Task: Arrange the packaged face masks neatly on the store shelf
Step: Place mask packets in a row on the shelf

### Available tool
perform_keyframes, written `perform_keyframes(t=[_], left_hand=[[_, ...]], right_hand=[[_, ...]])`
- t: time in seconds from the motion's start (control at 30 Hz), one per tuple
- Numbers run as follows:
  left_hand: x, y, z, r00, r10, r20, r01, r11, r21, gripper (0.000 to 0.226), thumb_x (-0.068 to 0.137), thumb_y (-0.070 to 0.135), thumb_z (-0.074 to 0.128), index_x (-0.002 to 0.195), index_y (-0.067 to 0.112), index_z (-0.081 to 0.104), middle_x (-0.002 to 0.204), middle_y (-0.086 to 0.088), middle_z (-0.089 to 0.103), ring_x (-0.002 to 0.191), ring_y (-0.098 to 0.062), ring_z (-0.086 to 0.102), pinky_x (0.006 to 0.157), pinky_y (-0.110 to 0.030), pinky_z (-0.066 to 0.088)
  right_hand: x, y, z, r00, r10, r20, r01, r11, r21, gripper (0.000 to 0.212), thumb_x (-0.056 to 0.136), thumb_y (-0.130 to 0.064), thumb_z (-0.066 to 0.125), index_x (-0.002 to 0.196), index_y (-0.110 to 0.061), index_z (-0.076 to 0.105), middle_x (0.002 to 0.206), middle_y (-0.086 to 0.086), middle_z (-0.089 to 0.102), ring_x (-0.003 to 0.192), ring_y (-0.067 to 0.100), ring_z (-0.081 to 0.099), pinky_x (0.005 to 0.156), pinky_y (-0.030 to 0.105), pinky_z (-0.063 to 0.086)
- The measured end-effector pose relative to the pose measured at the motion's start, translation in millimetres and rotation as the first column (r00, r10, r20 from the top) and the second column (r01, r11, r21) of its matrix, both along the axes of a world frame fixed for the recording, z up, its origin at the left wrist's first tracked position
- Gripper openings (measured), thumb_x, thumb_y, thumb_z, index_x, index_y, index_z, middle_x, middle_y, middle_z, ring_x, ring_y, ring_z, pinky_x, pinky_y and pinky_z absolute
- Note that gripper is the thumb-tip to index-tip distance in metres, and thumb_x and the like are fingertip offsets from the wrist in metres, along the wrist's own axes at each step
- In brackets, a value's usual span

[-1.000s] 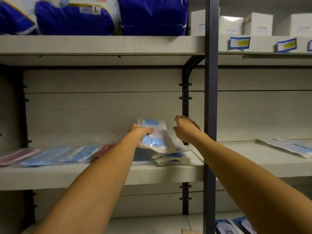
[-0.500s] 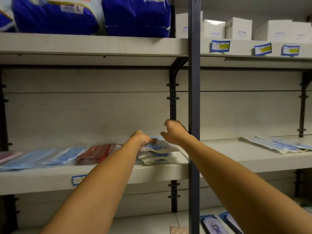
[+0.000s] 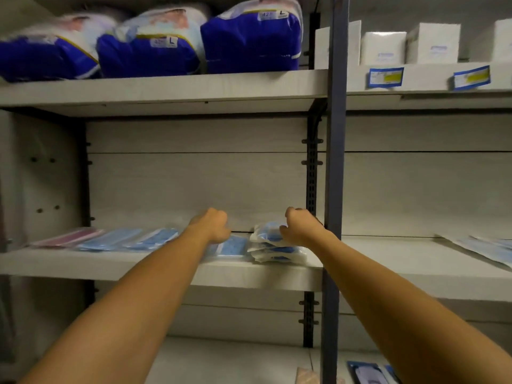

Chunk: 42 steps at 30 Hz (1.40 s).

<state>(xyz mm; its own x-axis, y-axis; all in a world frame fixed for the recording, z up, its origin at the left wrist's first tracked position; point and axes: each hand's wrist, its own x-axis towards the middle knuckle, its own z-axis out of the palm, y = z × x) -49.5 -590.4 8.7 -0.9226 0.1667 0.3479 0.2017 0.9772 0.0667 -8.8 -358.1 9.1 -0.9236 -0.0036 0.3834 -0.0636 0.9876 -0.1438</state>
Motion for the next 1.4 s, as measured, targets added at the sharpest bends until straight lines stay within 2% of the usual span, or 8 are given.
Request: perform_keyframes(t=[0.2, 0.37, 0.7, 0.83, 0.97, 1.07, 1.2, 1.4], left_hand=[[37, -26, 0, 0.999, 0.02, -0.027, -0.022, 0.996, -0.088, 0.038, 0.098, 0.043, 0.051, 0.112, 0.011, 0.065, 0.11, -0.013, 0.065, 0.095, -0.033, 0.063, 0.078, -0.036, 0.053], [73, -43, 2, 0.998, 0.041, -0.045, -0.045, 0.995, -0.092, 0.038, 0.096, 0.04, 0.052, 0.121, 0.013, 0.063, 0.122, -0.015, 0.062, 0.104, -0.034, 0.062, 0.077, -0.033, 0.048], [119, -59, -14, 0.998, -0.048, -0.039, 0.045, 0.997, -0.065, 0.016, 0.094, 0.029, 0.05, 0.091, 0.014, 0.057, 0.105, -0.014, 0.064, 0.083, -0.03, 0.057, 0.066, -0.033, 0.044], [130, -51, -25, 0.993, -0.102, -0.065, 0.097, 0.992, -0.077, 0.024, 0.095, 0.027, 0.047, 0.109, 0.013, 0.061, 0.106, -0.01, 0.064, 0.084, -0.027, 0.057, 0.074, -0.036, 0.053], [141, -33, -33, 0.987, -0.133, -0.094, 0.121, 0.986, -0.115, 0.027, 0.093, 0.03, 0.051, 0.111, 0.015, 0.064, 0.109, -0.009, 0.067, 0.092, -0.027, 0.063, 0.074, -0.031, 0.05], [149, -9, -38, 0.985, -0.172, -0.034, 0.169, 0.983, -0.069, 0.033, 0.093, 0.028, 0.052, 0.12, 0.013, 0.063, 0.122, -0.011, 0.063, 0.104, -0.03, 0.062, 0.084, -0.036, 0.053], [159, 34, -38, 0.971, -0.24, 0.001, 0.239, 0.969, -0.059, 0.029, 0.093, 0.024, 0.051, 0.117, 0.014, 0.062, 0.112, -0.009, 0.063, 0.092, -0.026, 0.058, 0.075, -0.034, 0.051], [173, 119, -32, 0.945, -0.327, -0.001, 0.327, 0.945, -0.023, 0.022, 0.091, 0.023, 0.049, 0.101, 0.015, 0.067, 0.101, -0.009, 0.064, 0.084, -0.028, 0.062, 0.078, -0.042, 0.057]], right_hand=[[27, -2, 0, 0.999, 0.035, 0.033, -0.035, 0.999, 0.024, 0.051, 0.097, -0.038, 0.059, 0.133, -0.004, 0.047, 0.126, 0.017, 0.057, 0.106, 0.033, 0.057, 0.087, 0.04, 0.052], [55, -11, -2, 0.998, 0.012, 0.059, -0.013, 1.0, 0.018, 0.044, 0.098, -0.027, 0.056, 0.135, -0.004, 0.047, 0.123, 0.016, 0.058, 0.105, 0.032, 0.059, 0.09, 0.043, 0.055], [109, -23, -19, 0.998, -0.034, 0.051, 0.031, 0.997, 0.069, 0.04, 0.095, -0.025, 0.059, 0.129, -0.01, 0.046, 0.12, 0.011, 0.057, 0.098, 0.026, 0.058, 0.087, 0.039, 0.055], [128, -14, -23, 0.997, -0.071, 0.037, 0.069, 0.996, 0.062, 0.042, 0.092, -0.021, 0.062, 0.13, -0.008, 0.048, 0.118, 0.012, 0.058, 0.099, 0.026, 0.06, 0.09, 0.039, 0.056], [153, -3, -27, 0.993, -0.114, 0.025, 0.111, 0.989, 0.095, 0.043, 0.09, -0.02, 0.066, 0.128, -0.009, 0.049, 0.112, 0.01, 0.06, 0.094, 0.024, 0.06, 0.082, 0.035, 0.056], [170, 16, -30, 0.987, -0.157, 0.034, 0.152, 0.982, 0.111, 0.04, 0.089, -0.02, 0.07, 0.123, -0.009, 0.052, 0.11, 0.009, 0.061, 0.093, 0.023, 0.06, 0.081, 0.033, 0.056], [188, 50, -33, 0.976, -0.208, 0.061, 0.201, 0.974, 0.106, 0.039, 0.092, -0.012, 0.062, 0.129, -0.007, 0.052, 0.122, 0.012, 0.06, 0.105, 0.028, 0.06, 0.089, 0.034, 0.054], [210, 124, -31, 0.967, -0.244, 0.077, 0.232, 0.963, 0.137, 0.031, 0.091, -0.007, 0.053, 0.122, -0.005, 0.051, 0.12, 0.013, 0.058, 0.095, 0.027, 0.056, 0.076, 0.033, 0.048]])
